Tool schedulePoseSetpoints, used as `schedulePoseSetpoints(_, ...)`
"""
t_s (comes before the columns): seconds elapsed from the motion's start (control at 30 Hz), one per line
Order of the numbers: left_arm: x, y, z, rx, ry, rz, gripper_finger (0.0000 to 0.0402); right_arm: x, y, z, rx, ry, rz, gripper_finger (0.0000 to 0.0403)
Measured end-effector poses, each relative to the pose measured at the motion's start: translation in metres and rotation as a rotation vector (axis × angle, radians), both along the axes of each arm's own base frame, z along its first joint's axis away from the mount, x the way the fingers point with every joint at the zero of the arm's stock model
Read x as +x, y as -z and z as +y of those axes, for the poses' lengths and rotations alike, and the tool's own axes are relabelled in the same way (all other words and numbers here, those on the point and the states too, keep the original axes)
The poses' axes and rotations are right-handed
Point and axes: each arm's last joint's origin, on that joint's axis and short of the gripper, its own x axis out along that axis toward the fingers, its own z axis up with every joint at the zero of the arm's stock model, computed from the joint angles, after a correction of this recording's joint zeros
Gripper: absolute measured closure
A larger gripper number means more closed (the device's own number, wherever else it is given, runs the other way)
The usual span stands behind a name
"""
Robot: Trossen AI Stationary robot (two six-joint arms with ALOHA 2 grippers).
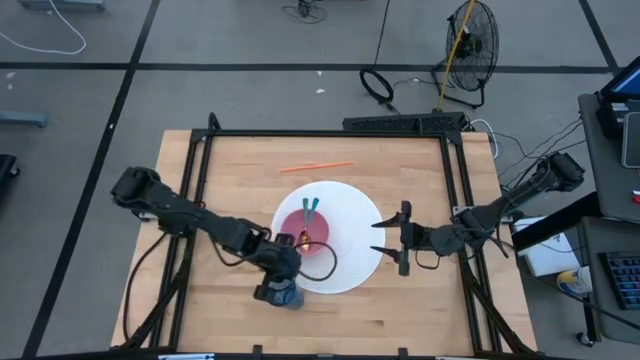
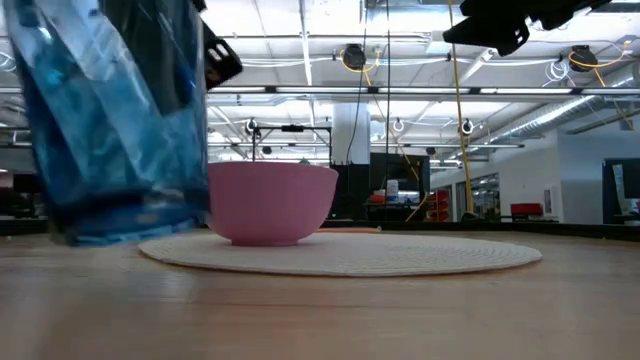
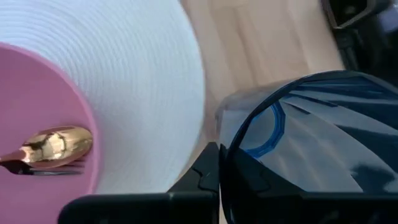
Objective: Pick & Place Utensil
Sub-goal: Put the blue glass on the white placemat to the right of the pink bowl
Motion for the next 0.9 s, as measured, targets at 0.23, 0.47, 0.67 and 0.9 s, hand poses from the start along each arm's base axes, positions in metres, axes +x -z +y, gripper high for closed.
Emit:
schedulePoseSetpoints(0.23, 0.012, 0.014, 0.007, -0.001, -0.027, 0.033, 0.0394, 0.0, 0.001, 0.003, 0.048, -0.068, 0.015, 0.0147)
schedulePoseSetpoints(0.47, 0.022, 0.011, 0.007, -0.024, -0.063, -0.061, 0.0384, -0.001, 0.001, 0.004, 0.046, -0.072, 0.014, 0.0147)
schedulePoseSetpoints(0.67, 0.024, 0.01, 0.01, -0.015, -0.092, -0.087, 0.0389, -0.001, 0.001, 0.004, 0.044, -0.071, 0.013, 0.0147)
schedulePoseSetpoints(0.9, 0.028, 0.009, 0.018, 0.025, -0.158, -0.106, 0.0394, -0.001, 0.001, 0.004, 0.044, -0.069, 0.012, 0.0147)
